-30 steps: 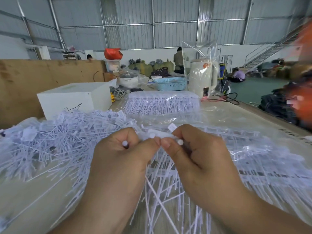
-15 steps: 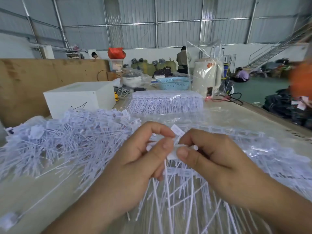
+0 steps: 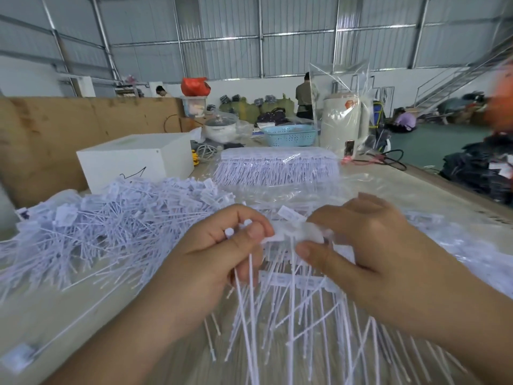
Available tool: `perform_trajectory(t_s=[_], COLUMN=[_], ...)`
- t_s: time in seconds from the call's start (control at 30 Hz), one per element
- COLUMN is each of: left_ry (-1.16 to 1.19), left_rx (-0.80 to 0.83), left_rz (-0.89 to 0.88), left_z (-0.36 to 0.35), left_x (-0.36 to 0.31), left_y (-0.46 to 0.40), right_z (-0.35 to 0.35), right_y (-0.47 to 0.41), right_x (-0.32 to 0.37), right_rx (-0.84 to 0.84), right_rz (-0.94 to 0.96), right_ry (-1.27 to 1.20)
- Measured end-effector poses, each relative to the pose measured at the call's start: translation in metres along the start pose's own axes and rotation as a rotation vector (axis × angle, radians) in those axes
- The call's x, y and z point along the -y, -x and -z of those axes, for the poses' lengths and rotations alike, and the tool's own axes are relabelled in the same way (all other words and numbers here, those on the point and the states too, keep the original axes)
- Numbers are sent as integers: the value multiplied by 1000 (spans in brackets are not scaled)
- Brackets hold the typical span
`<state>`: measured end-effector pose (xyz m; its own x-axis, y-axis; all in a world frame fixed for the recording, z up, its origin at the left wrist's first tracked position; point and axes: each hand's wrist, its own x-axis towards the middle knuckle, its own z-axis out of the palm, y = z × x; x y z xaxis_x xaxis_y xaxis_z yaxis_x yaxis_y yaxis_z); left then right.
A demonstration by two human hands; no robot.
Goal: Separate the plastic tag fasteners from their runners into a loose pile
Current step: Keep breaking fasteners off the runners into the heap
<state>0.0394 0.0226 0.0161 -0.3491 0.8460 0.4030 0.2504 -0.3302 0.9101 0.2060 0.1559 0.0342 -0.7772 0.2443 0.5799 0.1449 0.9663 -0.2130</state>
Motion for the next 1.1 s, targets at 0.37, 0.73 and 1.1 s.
perform_trajectory(t_s=[0.37, 0.73, 1.1], left_ry=[-79, 69, 81], left_rx=[-54, -436, 82], left_rz=[-114, -133, -34], left_z=[-8, -38, -7], left_x=[-8, -4, 0], left_y=[6, 7, 4], right_z=[-6, -29, -13], right_y=[2, 6, 5], right_x=[7, 31, 11], right_rx=[6, -328, 117], right_rz=[-25, -167, -39], right_ry=[-345, -357, -677])
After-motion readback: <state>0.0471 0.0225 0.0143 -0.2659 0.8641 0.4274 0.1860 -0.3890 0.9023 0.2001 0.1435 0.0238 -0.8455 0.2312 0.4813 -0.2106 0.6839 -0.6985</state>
